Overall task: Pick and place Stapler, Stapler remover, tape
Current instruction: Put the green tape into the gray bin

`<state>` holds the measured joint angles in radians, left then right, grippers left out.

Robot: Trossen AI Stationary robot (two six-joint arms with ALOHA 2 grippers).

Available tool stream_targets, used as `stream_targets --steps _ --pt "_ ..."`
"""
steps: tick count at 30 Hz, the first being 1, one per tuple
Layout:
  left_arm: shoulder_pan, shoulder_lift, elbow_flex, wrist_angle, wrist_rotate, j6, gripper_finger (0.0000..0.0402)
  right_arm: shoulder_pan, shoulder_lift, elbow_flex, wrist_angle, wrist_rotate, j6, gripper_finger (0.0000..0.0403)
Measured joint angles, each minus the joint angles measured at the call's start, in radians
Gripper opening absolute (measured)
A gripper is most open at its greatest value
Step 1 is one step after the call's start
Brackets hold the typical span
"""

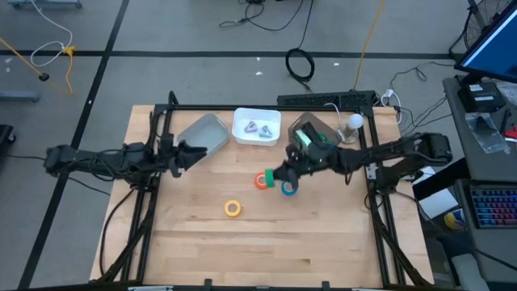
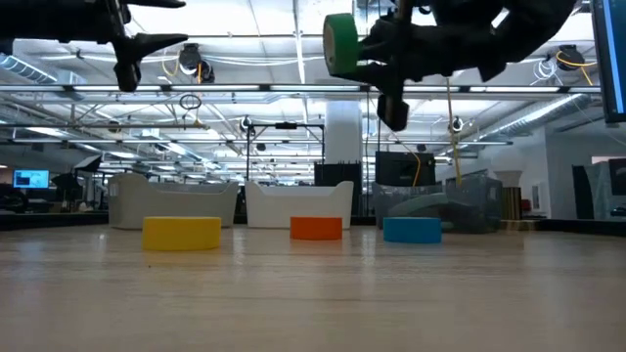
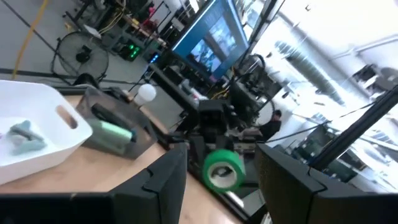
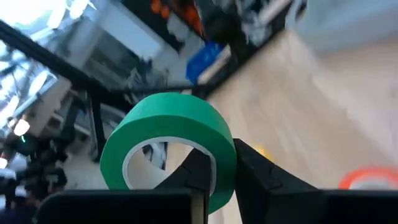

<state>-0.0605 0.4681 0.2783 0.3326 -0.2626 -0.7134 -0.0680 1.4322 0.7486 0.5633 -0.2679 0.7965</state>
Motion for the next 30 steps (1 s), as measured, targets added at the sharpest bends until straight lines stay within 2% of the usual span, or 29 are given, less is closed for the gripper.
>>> stream_targets --steps 6,11,24,30 --pt "0.0 0.155 0.0 0.199 0.0 -0.003 0.0186 -0.089 0.01 0.001 0.18 -0.055 -0.004 0.0036" --pt "0.0 0.285 0.031 0.302 0.0 0.001 0.0186 -0.122 0.04 0.014 0.258 -0.072 0.001 0.0035" --pt "0.0 0.499 0.224 0.324 0.074 0.078 0.0186 -0.162 0.205 0.209 0.25 -0.053 -0.017 0.0035" --pt "0.008 0.562 0.288 0.285 0.079 0.153 0.0186 -0.168 0.279 0.31 0.252 -0.125 0.001 0.0035"
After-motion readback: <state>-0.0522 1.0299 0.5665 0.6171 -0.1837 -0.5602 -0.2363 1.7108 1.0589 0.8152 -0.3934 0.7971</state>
